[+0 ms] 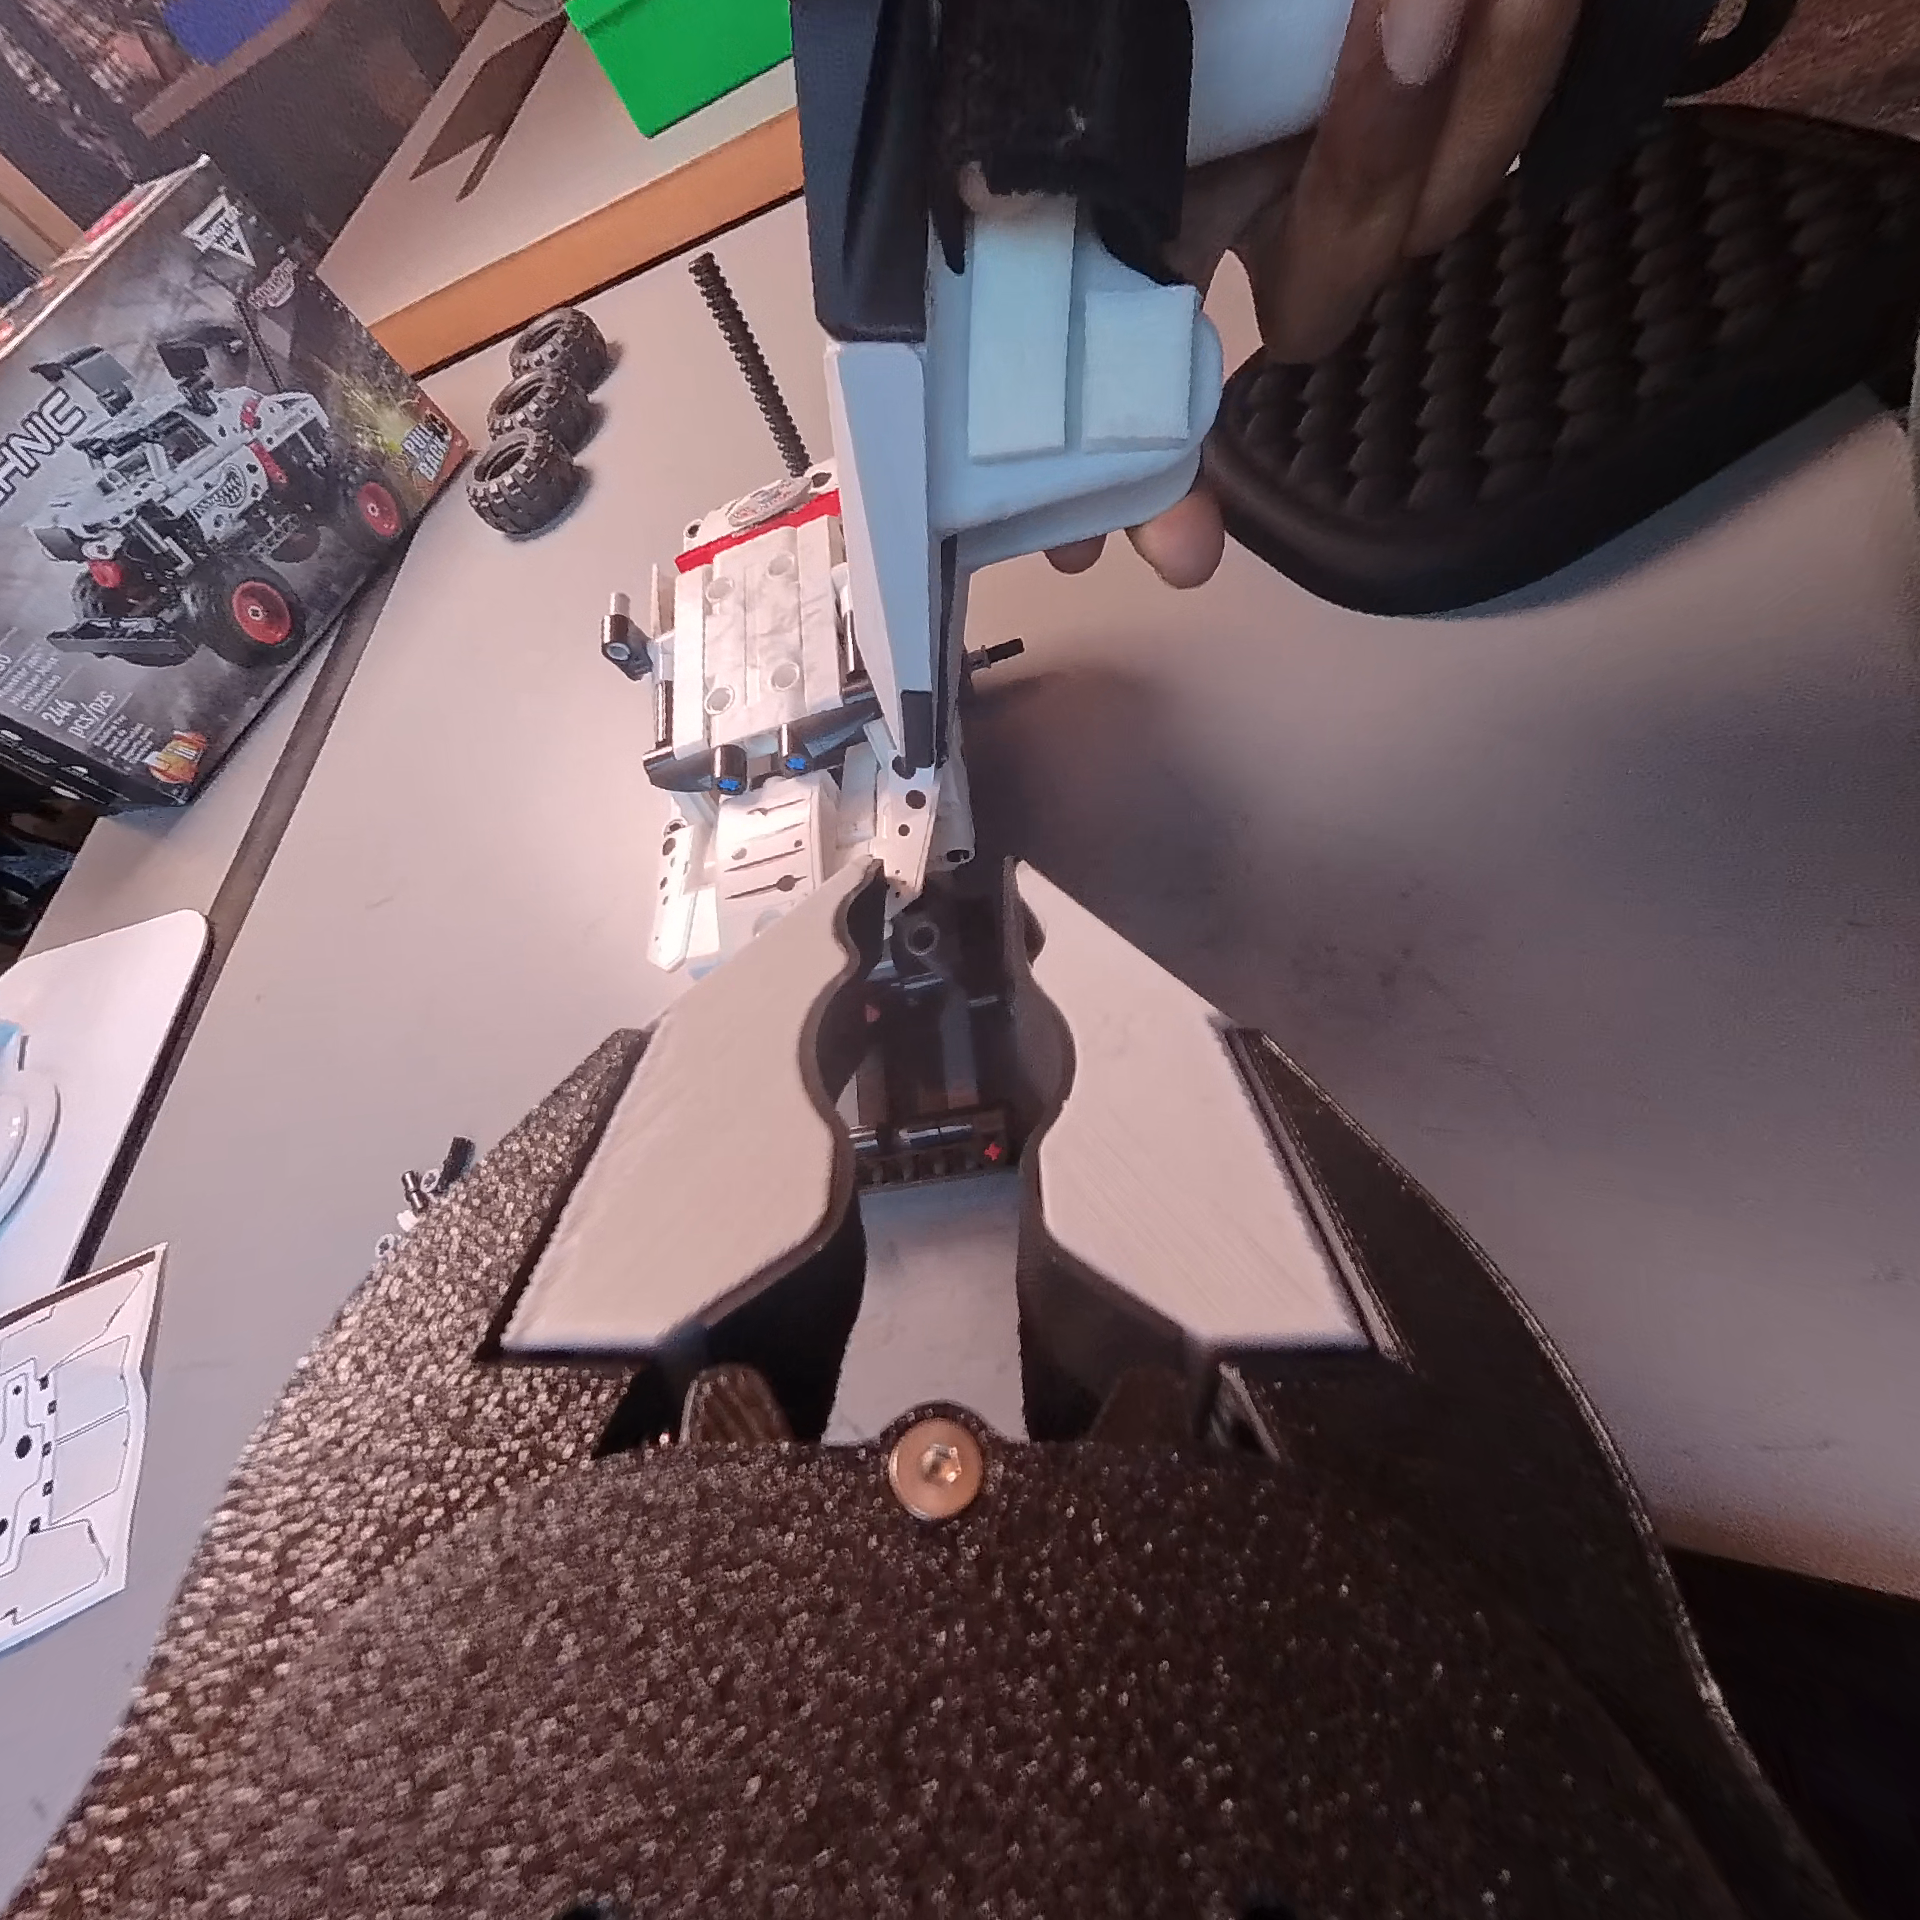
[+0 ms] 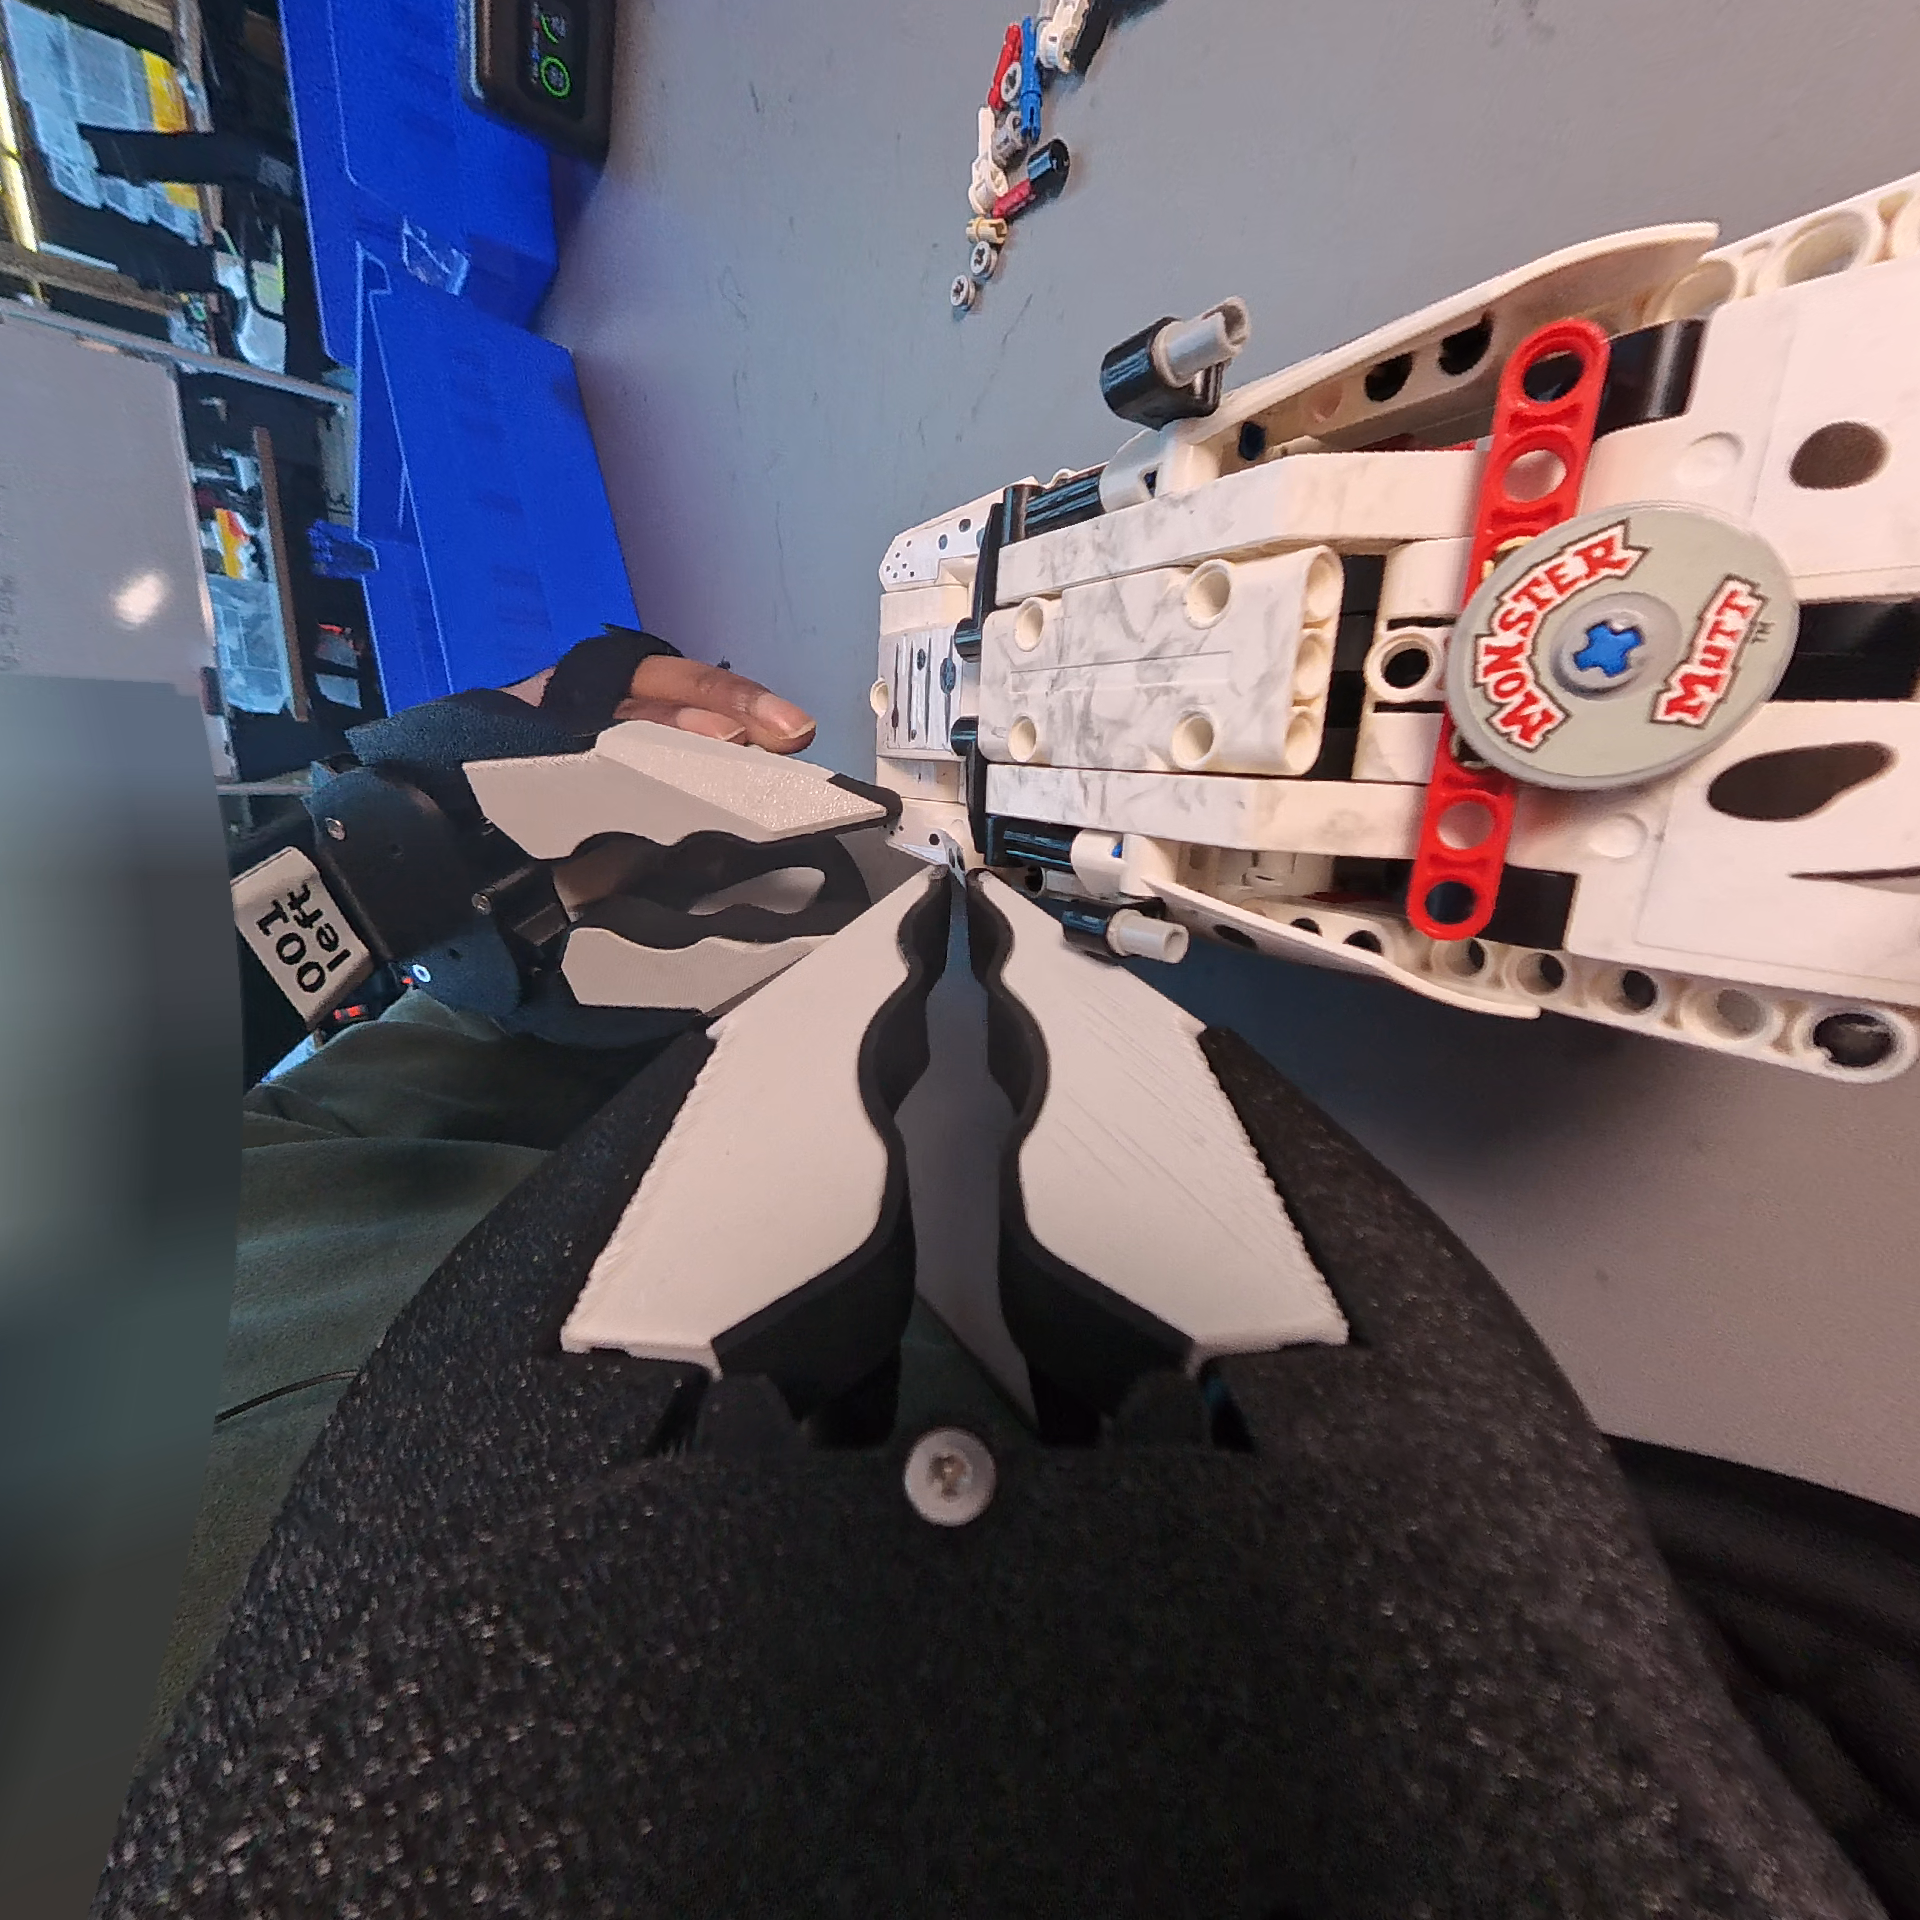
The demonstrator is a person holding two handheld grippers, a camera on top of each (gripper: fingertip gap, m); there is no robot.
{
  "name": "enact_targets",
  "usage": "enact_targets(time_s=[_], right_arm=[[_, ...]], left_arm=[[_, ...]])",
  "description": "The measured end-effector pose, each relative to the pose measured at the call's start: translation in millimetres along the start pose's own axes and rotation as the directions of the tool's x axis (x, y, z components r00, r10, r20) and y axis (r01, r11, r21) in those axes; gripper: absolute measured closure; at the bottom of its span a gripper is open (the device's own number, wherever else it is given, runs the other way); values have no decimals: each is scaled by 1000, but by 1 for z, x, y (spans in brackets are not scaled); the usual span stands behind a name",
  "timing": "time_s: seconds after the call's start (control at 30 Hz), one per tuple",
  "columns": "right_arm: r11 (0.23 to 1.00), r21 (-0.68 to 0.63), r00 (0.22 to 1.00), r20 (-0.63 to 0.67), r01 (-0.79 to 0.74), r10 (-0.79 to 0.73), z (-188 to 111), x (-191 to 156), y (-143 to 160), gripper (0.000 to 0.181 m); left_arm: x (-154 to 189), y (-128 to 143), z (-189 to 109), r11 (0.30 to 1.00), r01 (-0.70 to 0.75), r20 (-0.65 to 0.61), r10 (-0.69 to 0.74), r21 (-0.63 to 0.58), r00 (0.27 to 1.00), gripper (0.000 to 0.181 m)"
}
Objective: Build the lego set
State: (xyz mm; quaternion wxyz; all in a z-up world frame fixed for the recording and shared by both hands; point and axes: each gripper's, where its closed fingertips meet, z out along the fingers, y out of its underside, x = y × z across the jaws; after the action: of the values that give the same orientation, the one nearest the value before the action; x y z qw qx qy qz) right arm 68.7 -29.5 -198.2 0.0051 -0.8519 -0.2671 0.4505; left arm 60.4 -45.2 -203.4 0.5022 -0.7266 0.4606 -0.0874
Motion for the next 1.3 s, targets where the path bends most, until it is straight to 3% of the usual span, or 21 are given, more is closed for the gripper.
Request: enact_targets(time_s=[0.3, 0.5, 0.67, 0.77, 0.93, 1.07, 1.3], right_arm=[[998, 30, 998, -41, 51, -50, -2, 0, -2, 168], [974, 29, 972, -80, 223, -220, -9, -2, 6, 160], [809, 102, 809, -200, 578, -552, -15, 2, 5, 176], [691, 197, 716, -259, 696, -648, -13, -6, -4, 181], [657, 242, 698, -306, 714, -647, 3, -5, -6, 181], [700, 275, 751, -285, 659, -596, 6, -2, -9, 181], [715, 255, 753, -341, 651, -563, -2, 8, -8, 181]], left_arm=[[0, 0, 0, 1000, 6, 2, -6, 2, 1000, 162], [0, -1, 0, 1000, 27, -9, -27, 12, 1000, 161], [-4, -9, -6, 990, 112, -39, -109, 83, 993, 158], [-8, -14, -11, 986, 131, -40, -127, 103, 991, 161], [2, -13, -4, 988, 133, -71, -127, 82, 989, 163], [3, -5, 2, 993, 116, -60, -114, 35, 992, 164], [3, -6, 2, 986, 163, -77, -160, 39, 984, 165]])
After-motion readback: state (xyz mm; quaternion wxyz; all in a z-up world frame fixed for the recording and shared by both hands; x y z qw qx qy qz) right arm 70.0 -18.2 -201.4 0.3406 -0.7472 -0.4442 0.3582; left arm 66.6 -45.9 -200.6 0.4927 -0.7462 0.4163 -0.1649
